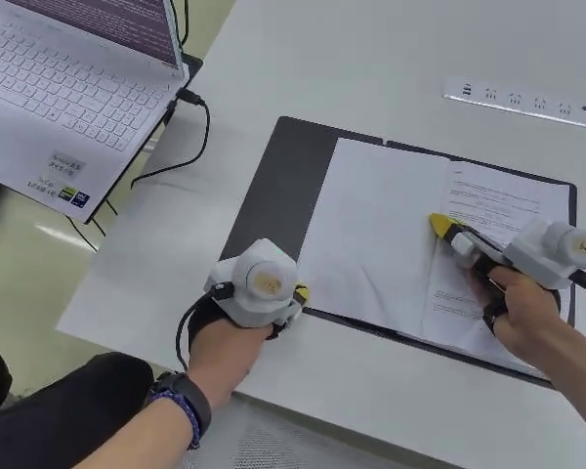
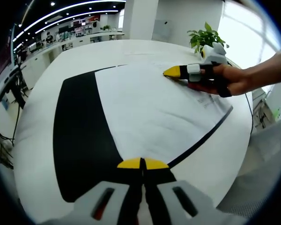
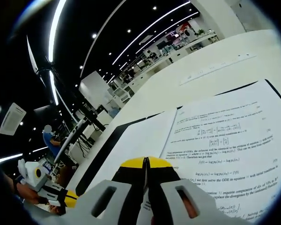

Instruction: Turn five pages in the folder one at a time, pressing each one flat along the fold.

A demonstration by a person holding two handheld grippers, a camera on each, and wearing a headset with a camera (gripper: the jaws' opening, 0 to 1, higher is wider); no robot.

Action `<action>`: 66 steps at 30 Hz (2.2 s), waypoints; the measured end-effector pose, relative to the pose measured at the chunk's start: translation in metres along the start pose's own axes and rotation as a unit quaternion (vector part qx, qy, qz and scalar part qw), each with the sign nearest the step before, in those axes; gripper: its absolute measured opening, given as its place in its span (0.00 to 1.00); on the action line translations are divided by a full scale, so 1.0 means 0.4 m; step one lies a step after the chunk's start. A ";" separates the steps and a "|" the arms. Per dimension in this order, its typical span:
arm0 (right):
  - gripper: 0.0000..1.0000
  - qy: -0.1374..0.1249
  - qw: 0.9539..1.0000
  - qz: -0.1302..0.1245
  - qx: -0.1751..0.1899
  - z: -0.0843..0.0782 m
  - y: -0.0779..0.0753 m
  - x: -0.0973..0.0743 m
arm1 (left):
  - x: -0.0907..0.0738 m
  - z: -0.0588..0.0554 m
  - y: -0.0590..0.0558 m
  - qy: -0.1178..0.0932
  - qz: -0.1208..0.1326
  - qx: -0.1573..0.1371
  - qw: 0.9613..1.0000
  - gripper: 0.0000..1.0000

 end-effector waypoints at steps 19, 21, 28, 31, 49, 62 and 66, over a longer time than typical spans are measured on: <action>0.00 -0.038 0.999 -0.022 0.022 0.071 -0.039 0.090 | 0.000 0.001 -0.002 0.003 -0.002 0.006 1.000 0.00; 0.00 -0.039 0.999 -0.023 0.022 0.077 -0.042 0.097 | -0.001 0.000 -0.002 0.002 -0.003 0.005 1.000 0.00; 0.00 -0.047 0.998 -0.029 0.022 0.104 -0.047 0.123 | -0.002 0.001 -0.001 0.000 -0.008 0.011 1.000 0.00; 0.00 -0.045 0.998 -0.033 0.017 0.121 -0.043 0.136 | -0.001 0.001 0.001 0.002 -0.008 0.010 1.000 0.00; 0.00 -0.057 0.997 -0.040 0.029 0.159 -0.087 0.194 | 0.001 0.000 0.002 0.000 -0.006 0.009 1.000 0.00; 0.00 -0.044 0.998 -0.031 0.014 0.142 -0.065 0.169 | 0.000 0.001 -0.001 0.001 -0.004 0.010 1.000 0.00; 0.00 -0.033 0.999 -0.018 -0.003 0.121 -0.042 0.140 | 0.000 0.002 -0.002 0.001 -0.004 0.013 1.000 0.00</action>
Point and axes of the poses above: the centre of the closed fingertips' face, and the gripper's own axes: x roughly forward along the fingers, y roughly to its left, z roughly out of its top, the point moved 5 cm from there along -x, roughly backward along the fingers, and after that the axes turned 13 degrees about -z, right-handed, at the moved point
